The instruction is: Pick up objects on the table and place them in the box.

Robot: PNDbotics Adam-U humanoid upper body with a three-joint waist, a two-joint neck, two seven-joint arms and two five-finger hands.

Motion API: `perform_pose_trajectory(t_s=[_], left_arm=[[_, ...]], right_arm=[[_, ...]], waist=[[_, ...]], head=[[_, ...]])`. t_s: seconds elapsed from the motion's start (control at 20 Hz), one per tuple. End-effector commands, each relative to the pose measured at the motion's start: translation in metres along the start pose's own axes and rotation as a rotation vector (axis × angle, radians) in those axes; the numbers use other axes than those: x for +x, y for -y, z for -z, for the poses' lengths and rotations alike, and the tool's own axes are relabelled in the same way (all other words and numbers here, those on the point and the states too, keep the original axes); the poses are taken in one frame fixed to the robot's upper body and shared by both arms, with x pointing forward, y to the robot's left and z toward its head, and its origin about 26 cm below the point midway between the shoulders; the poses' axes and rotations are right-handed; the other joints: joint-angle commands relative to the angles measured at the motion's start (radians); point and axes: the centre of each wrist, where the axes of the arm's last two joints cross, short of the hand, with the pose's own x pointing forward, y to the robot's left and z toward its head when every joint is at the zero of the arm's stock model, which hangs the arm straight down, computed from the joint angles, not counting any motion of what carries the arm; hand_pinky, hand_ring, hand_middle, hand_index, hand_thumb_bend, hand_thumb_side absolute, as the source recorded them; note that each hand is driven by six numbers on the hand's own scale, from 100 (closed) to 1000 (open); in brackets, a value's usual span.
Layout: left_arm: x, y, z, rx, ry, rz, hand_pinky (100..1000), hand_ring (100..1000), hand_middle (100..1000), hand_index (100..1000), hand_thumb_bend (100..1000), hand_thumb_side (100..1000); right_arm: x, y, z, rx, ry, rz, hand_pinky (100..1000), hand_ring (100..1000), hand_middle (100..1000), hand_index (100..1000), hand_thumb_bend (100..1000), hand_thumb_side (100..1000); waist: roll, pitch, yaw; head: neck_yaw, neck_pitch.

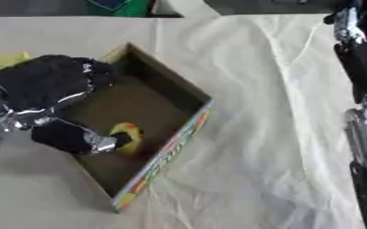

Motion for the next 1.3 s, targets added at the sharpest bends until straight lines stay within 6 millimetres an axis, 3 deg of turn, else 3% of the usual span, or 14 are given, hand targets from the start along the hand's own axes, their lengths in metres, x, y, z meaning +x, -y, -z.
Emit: perform_pose_trajectory(t_s=[0.05, 0.35, 0.7, 0.75, 1.15, 1.3], left_arm=[[-0.008, -0.018, -0.016, 0.151, -0.065, -0.02, 597, 806, 772, 896, 308, 780], [-0.037, -0.025, -0.042, 0.302, -0.233, -0.086, 576, 783, 765, 892, 253, 777], [-0.072, -0.018, -0.069, 0.214, -0.297, -0.131, 603, 801, 786, 921, 292, 808], [-0.077, -0.018, -0.072, 0.189, -0.291, -0.129, 607, 803, 787, 922, 262, 786], [-0.126, -0.008, -0.076, 0.023, -0.337, -0.069, 663, 846, 845, 953, 459, 739], [-0.143, 0.001, -0.072, -0.028, -0.387, -0.054, 679, 859, 863, 970, 538, 806]], right_arm=[[0.007, 0.004, 0.004, -0.007, 0.027, -0.003, 739, 564, 428, 723, 100, 508], [0.006, 0.006, 0.003, -0.017, 0.019, -0.011, 740, 564, 427, 723, 100, 511], [0.006, 0.007, 0.003, -0.021, 0.021, -0.016, 739, 565, 427, 723, 100, 509], [0.006, 0.007, 0.003, -0.02, 0.022, -0.015, 739, 565, 427, 723, 100, 504], [0.007, 0.006, 0.004, -0.012, 0.026, -0.014, 740, 564, 427, 723, 100, 506], [0.007, 0.006, 0.004, -0.009, 0.027, -0.013, 740, 564, 426, 723, 100, 504]], waist=[[-0.002, -0.022, 0.002], [-0.003, -0.022, 0.011], [-0.003, -0.02, 0.013], [-0.003, -0.019, 0.012], [-0.004, -0.009, -0.002], [-0.005, -0.004, -0.008]], head=[[0.006, -0.015], [0.003, -0.015], [0.0, -0.014], [0.001, -0.015], [0.014, -0.026], [0.019, -0.031]])
